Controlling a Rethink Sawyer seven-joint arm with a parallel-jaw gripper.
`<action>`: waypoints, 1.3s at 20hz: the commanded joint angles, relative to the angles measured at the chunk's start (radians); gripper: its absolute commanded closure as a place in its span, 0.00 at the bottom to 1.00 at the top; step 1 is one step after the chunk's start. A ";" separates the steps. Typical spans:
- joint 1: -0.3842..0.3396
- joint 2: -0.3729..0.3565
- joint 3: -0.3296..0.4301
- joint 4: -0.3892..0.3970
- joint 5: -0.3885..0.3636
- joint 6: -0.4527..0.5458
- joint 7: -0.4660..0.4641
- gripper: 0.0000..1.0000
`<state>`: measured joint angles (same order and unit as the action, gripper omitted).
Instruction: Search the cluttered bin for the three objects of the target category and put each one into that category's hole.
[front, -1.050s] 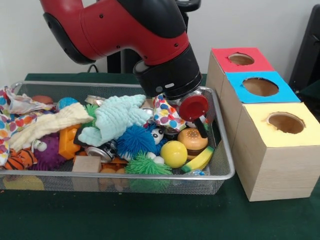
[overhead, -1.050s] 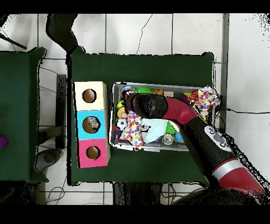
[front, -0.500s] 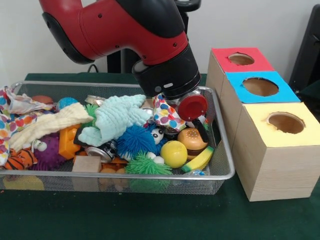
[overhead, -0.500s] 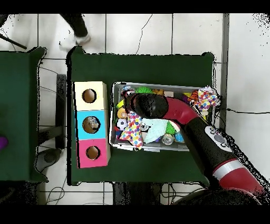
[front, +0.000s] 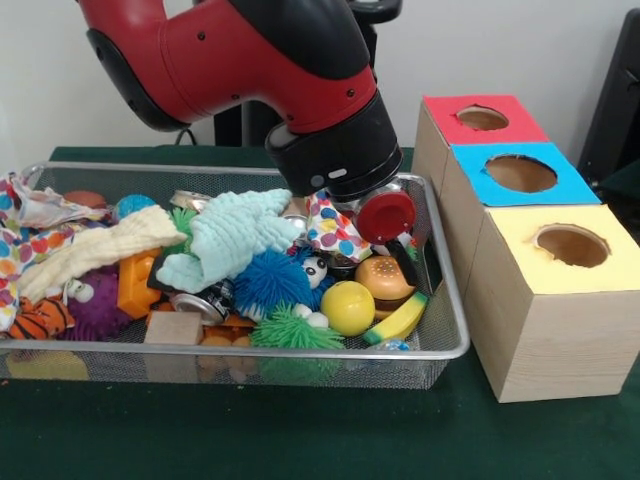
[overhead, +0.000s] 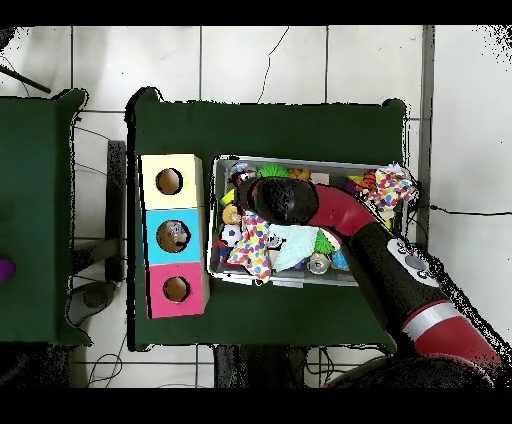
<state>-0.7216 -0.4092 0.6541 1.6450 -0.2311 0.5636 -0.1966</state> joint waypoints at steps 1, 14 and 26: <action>0.003 0.054 -0.036 -0.071 -0.001 0.074 0.172 0.00; 0.030 0.099 -0.038 -0.158 -0.009 0.097 0.142 0.00; 0.015 0.087 -0.041 -0.151 -0.013 0.095 0.148 0.00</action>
<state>-0.6988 -0.3425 0.6541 1.5565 -0.2314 0.5635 -0.1966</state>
